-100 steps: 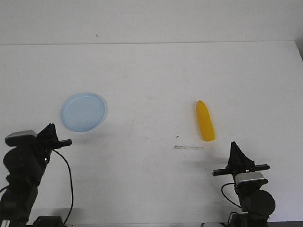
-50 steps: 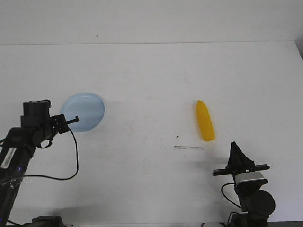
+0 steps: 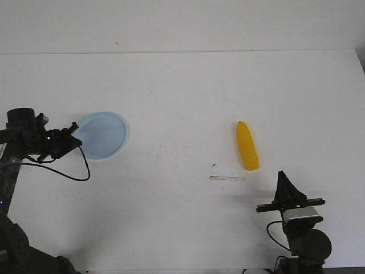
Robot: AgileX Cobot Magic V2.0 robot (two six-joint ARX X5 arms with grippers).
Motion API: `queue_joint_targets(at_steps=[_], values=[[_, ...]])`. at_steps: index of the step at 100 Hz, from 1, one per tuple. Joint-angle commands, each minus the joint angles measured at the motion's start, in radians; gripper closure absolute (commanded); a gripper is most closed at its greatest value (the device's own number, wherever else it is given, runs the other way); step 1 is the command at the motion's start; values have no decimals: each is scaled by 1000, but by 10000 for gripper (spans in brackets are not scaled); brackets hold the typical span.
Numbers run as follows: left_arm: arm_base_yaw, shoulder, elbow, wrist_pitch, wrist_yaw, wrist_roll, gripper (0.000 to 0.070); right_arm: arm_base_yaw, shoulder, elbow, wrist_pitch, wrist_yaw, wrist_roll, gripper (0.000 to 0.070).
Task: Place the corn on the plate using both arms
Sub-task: 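Push the blue plate with the left gripper toward the yellow corn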
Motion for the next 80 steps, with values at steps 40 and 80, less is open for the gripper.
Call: queue_joint_targets(at_steps=[40, 80], values=[[70, 112, 14, 129, -58, 3, 280, 1, 2, -1, 10, 0, 2, 685], [43, 155, 14, 160, -105, 3, 298, 1, 2, -1, 10, 0, 2, 685]])
